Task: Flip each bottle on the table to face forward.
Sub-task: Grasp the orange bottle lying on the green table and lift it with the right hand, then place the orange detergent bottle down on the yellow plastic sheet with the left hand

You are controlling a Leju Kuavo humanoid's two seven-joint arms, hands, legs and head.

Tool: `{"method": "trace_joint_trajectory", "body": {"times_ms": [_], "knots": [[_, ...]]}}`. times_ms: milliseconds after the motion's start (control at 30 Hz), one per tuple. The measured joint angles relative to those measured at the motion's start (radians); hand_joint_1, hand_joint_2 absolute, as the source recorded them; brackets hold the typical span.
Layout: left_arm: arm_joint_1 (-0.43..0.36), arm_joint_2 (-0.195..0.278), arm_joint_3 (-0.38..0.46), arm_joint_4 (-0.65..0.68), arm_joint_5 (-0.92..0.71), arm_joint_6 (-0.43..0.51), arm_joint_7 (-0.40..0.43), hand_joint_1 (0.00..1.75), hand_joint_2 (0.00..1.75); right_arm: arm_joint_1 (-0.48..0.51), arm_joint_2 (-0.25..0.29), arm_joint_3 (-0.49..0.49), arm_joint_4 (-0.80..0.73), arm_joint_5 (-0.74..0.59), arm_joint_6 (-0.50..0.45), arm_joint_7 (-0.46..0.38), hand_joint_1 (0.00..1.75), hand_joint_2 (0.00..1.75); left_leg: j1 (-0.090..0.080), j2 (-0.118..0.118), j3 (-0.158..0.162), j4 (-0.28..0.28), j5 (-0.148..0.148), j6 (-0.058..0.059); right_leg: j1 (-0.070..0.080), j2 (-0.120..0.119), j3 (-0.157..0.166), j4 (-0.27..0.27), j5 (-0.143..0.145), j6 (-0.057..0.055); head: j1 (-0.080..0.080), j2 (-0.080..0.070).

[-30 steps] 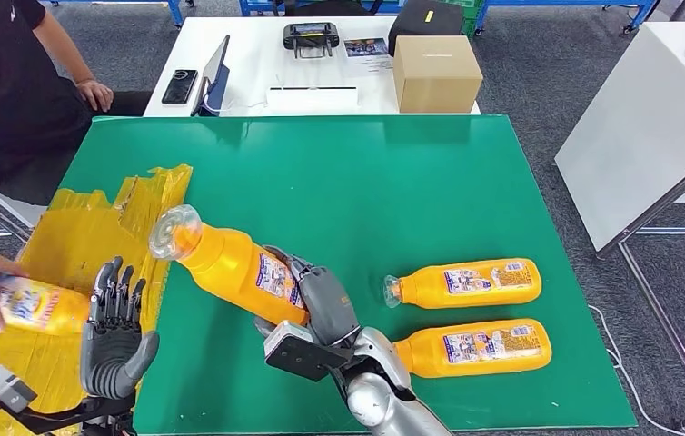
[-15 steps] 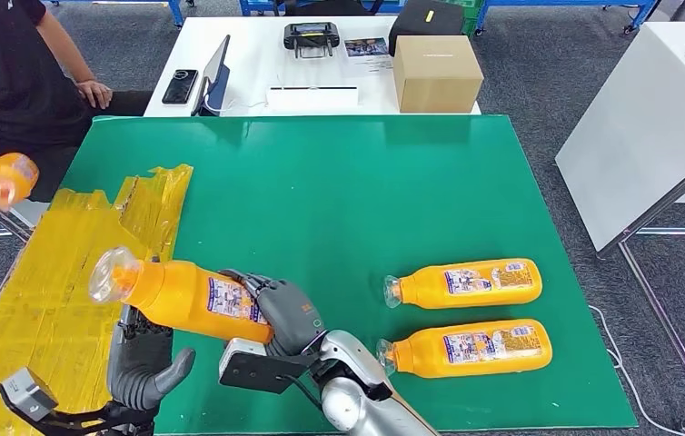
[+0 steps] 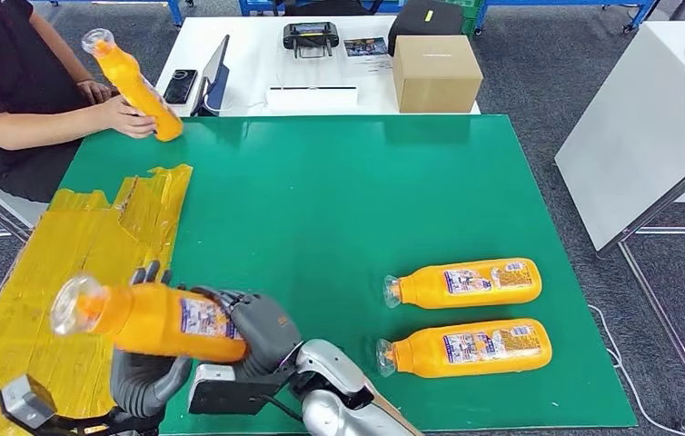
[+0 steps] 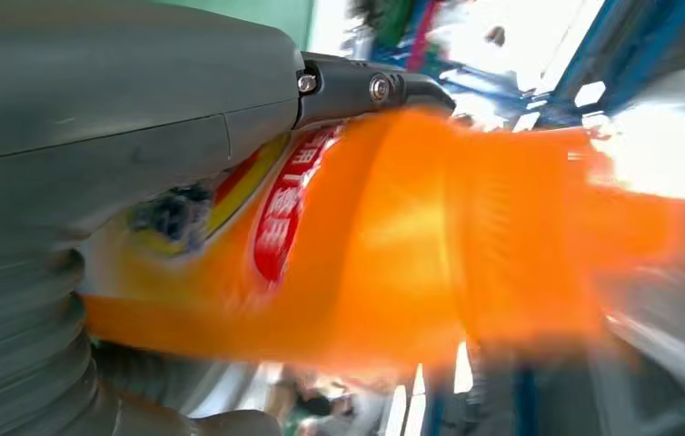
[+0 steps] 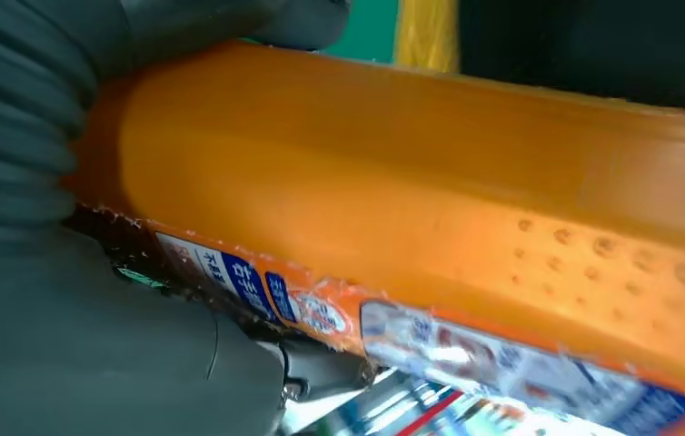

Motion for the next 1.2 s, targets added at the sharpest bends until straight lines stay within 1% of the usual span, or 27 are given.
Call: {"method": "trace_joint_trajectory", "body": {"times_ms": [100, 133, 233, 267, 600, 1000, 1033, 1133, 1167, 1200], "knots": [[0.006, 0.001, -0.003, 0.002, 0.003, 0.013, -0.008, 0.00, 1.75, -0.014, 0.002, 0.045, 0.009, 0.024, 0.005, -0.012, 1.75, 1.75, 0.000, 0.000, 0.000, 0.000, 0.000, 0.000, 0.000, 0.000, 0.000, 0.000, 0.000, 0.000, 0.000, 0.000], [0.009, 0.002, -0.002, 0.003, 0.001, 0.018, -0.012, 0.09, 1.75, -0.018, 0.002, 0.058, 0.011, 0.029, 0.007, -0.015, 1.75, 1.75, 0.000, 0.000, 0.000, 0.000, 0.000, 0.000, 0.000, 0.000, -0.001, 0.000, 0.000, 0.000, 0.000, 0.000], [0.018, 0.002, 0.006, 0.008, -0.010, 0.027, -0.023, 1.40, 1.75, -0.029, 0.002, 0.093, 0.016, 0.036, 0.011, -0.020, 1.75, 1.75, 0.000, 0.000, 0.000, 0.000, 0.000, 0.000, 0.000, 0.000, -0.001, 0.000, 0.000, 0.000, 0.000, 0.000], [0.021, 0.003, 0.010, 0.010, -0.013, 0.029, -0.026, 1.75, 1.75, -0.033, 0.002, 0.102, 0.017, 0.035, 0.011, -0.020, 1.75, 1.75, 0.000, 0.000, 0.000, 0.000, 0.000, 0.000, 0.000, 0.000, -0.001, 0.000, 0.000, 0.000, 0.000, 0.000], [0.026, 0.003, 0.031, 0.021, -0.016, 0.025, -0.039, 1.75, 1.75, -0.050, 0.001, 0.132, 0.037, 0.026, 0.011, -0.015, 1.75, 1.75, 0.000, 0.000, 0.000, 0.000, 0.000, 0.000, 0.000, 0.000, -0.001, 0.000, 0.000, 0.000, 0.000, 0.000], [0.026, 0.003, 0.041, 0.030, -0.014, 0.014, -0.043, 1.75, 1.75, -0.050, 0.001, 0.138, 0.046, 0.028, 0.006, -0.015, 1.75, 1.75, 0.000, 0.000, 0.000, 0.000, 0.000, 0.000, 0.000, 0.000, -0.001, 0.000, 0.000, 0.000, 0.000, 0.000], [0.026, 0.002, 0.043, 0.030, -0.014, 0.013, -0.043, 1.75, 1.75, -0.050, 0.001, 0.138, 0.046, 0.030, 0.004, -0.014, 1.65, 1.75, 0.000, 0.000, 0.000, 0.000, 0.000, 0.000, 0.000, 0.000, -0.001, 0.000, 0.000, 0.000, 0.000, 0.000], [0.025, 0.002, 0.047, 0.029, -0.017, 0.014, -0.043, 1.75, 1.75, -0.047, 0.001, 0.138, 0.046, 0.037, -0.008, -0.010, 0.34, 1.75, 0.000, 0.000, 0.000, 0.000, 0.000, 0.000, 0.000, 0.000, -0.001, 0.000, 0.000, 0.000, 0.000, 0.000], [0.025, 0.002, 0.048, 0.029, -0.019, 0.014, -0.043, 1.75, 1.75, -0.045, 0.001, 0.138, 0.046, 0.040, -0.013, -0.008, 0.00, 1.75, 0.000, 0.000, 0.000, 0.000, 0.000, 0.000, 0.000, 0.000, -0.001, 0.000, 0.000, 0.000, 0.000, 0.000], [0.024, 0.002, 0.049, 0.029, -0.021, 0.015, -0.043, 1.75, 1.75, -0.042, 0.001, 0.138, 0.046, 0.043, -0.018, -0.005, 0.00, 1.75, 0.000, 0.000, 0.000, 0.000, 0.000, 0.000, 0.000, 0.000, -0.001, 0.000, 0.000, 0.000, 0.000, 0.000]]}}
